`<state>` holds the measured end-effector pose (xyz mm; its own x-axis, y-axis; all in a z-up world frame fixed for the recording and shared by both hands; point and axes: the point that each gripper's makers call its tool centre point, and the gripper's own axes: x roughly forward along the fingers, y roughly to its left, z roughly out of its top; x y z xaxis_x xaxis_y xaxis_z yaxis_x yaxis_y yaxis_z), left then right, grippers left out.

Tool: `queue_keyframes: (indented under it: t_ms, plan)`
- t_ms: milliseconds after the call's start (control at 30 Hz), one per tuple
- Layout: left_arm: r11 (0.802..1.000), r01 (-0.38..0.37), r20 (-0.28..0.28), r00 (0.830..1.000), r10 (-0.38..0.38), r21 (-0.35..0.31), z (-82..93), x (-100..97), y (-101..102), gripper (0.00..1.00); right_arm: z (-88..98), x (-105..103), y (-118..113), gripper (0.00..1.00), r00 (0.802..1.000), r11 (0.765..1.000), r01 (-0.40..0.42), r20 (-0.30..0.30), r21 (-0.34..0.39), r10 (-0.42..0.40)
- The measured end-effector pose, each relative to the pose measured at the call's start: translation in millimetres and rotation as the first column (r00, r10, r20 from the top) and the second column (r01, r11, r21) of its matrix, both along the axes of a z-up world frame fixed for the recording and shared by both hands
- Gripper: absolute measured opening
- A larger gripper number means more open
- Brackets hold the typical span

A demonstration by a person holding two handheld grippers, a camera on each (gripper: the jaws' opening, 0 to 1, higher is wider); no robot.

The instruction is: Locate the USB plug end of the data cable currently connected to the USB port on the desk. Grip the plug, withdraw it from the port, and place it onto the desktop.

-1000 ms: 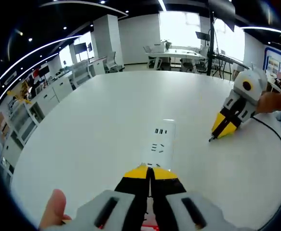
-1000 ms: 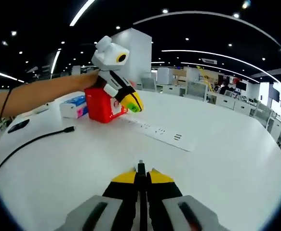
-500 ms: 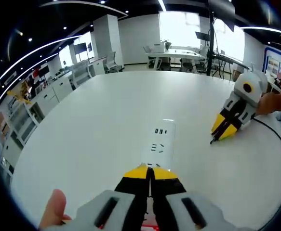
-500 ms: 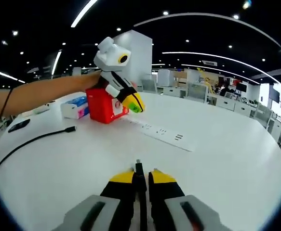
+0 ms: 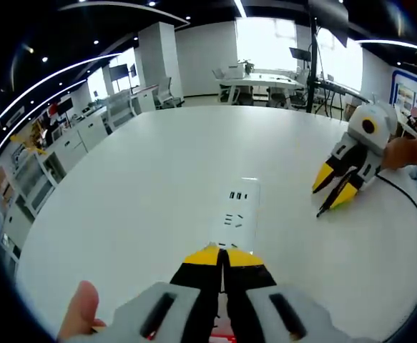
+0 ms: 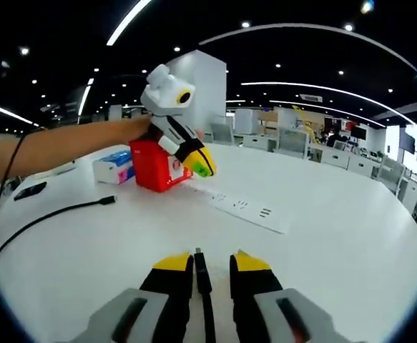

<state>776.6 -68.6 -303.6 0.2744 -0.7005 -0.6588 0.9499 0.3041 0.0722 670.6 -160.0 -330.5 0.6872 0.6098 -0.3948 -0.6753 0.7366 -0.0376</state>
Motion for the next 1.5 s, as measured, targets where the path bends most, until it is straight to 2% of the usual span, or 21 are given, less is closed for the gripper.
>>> queue_keyframes:
  t_ms: [333, 500, 1200, 1500]
  plan:
    - [1.000, -0.001, 0.001, 1.000, 0.001, -0.002, -0.1, -0.7, -0.3, 0.02, 10.3, -8.6, -4.2, 0.30, 1.000, 1.000, -0.001, 0.009, 0.003, 0.001]
    - [1.000, -0.001, 0.001, 1.000, 0.001, -0.002, -0.2, -0.8, -0.3, 0.02, 17.9, -18.7, -14.3, 0.32, 1.000, 1.000, 0.015, 0.010, -0.001, -0.015]
    - [1.000, 0.001, 0.001, 1.000, -0.001, -0.003, -0.4, -2.6, -1.6, 0.02, 51.0, -78.5, -70.7, 0.35, 0.992, 0.992, 0.124, 0.021, 0.016, -0.124]
    - [1.000, 0.000, 0.001, 1.000, 0.000, -0.001, -0.7, -1.8, -1.2, 0.02, 53.0, -103.9, -93.6, 0.35, 0.983, 0.983, 0.181, 0.029, 0.023, -0.182]
